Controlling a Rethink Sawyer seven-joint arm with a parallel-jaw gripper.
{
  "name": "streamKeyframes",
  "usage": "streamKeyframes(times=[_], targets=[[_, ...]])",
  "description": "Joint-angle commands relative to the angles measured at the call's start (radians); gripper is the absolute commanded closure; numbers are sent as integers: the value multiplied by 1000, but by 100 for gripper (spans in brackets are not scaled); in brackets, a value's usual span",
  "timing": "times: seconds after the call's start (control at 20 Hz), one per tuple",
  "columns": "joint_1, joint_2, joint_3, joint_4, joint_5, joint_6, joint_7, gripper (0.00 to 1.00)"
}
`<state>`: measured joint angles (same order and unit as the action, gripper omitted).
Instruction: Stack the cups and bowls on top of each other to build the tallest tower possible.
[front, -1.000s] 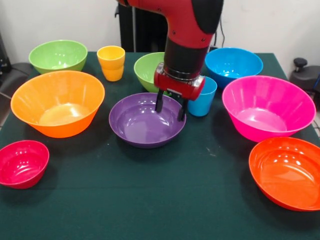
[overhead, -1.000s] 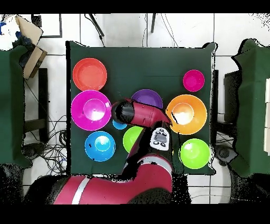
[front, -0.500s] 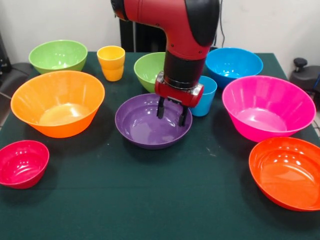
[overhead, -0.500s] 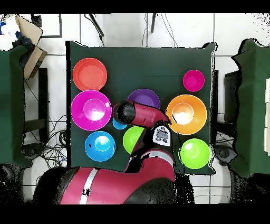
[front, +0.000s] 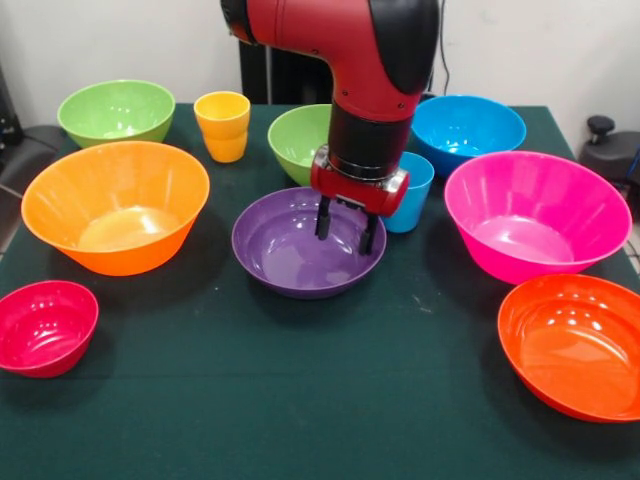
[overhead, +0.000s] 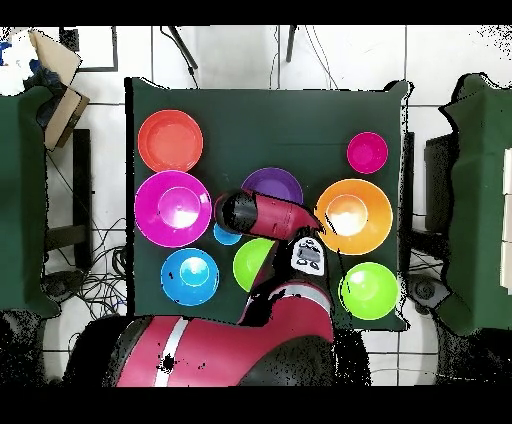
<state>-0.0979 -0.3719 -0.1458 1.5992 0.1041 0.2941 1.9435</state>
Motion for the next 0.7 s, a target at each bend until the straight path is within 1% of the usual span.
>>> streamKeyframes(times=[0.05, 0.3, 0.45, 0.7], targets=[[-3, -38, 113, -55, -4, 87, 59, 0], [12, -71, 95, -32, -5, 103, 69, 0], [12, -66, 102, -25, -2, 86, 77, 0], [30, -58, 83, -37, 1, 87, 93, 0]])
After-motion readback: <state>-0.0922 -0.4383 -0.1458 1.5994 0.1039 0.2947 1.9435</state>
